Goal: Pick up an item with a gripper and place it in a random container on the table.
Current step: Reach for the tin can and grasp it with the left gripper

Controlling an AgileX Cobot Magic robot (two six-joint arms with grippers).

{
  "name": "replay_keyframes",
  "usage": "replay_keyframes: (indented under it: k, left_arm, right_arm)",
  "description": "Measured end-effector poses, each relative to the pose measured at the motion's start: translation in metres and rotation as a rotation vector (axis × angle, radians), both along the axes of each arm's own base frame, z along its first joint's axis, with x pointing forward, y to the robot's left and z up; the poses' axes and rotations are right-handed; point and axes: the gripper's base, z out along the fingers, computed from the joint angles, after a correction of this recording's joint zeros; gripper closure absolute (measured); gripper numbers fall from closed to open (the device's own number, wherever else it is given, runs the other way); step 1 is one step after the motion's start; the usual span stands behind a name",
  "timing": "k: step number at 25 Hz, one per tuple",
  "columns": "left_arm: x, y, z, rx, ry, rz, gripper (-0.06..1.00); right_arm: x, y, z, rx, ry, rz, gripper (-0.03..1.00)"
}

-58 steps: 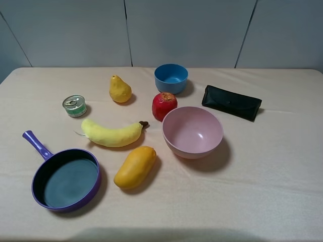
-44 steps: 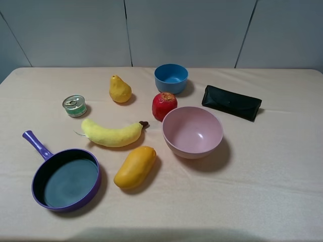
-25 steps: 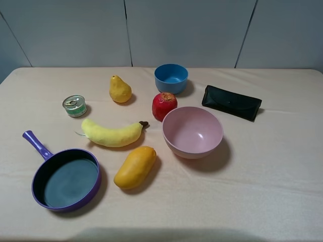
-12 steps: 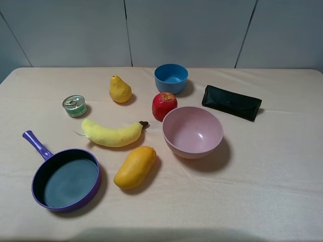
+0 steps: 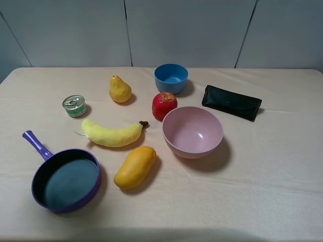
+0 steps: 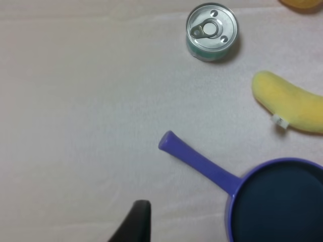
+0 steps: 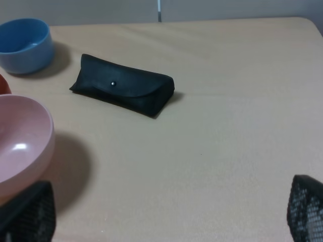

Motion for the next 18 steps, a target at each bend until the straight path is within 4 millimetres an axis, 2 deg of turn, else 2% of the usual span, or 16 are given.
replay_keyframes:
  k: [7, 12, 18]
  left_arm:
    - [0.058, 0.002, -0.011, 0.017, 0.099, -0.041, -0.04]
    - [0.096, 0.003, -0.028, 0.016, 0.158, -0.046, -0.05]
    - [0.132, 0.005, -0.053, 0.024, 0.217, -0.07, -0.05]
  right_arm:
    - [0.0, 0.0, 0.0, 0.0, 0.0, 0.0, 0.27]
    - [0.0, 0.0, 0.0, 0.0, 0.0, 0.0, 0.27]
    - [0.0, 0.0, 0.0, 0.0, 0.0, 0.0, 0.27]
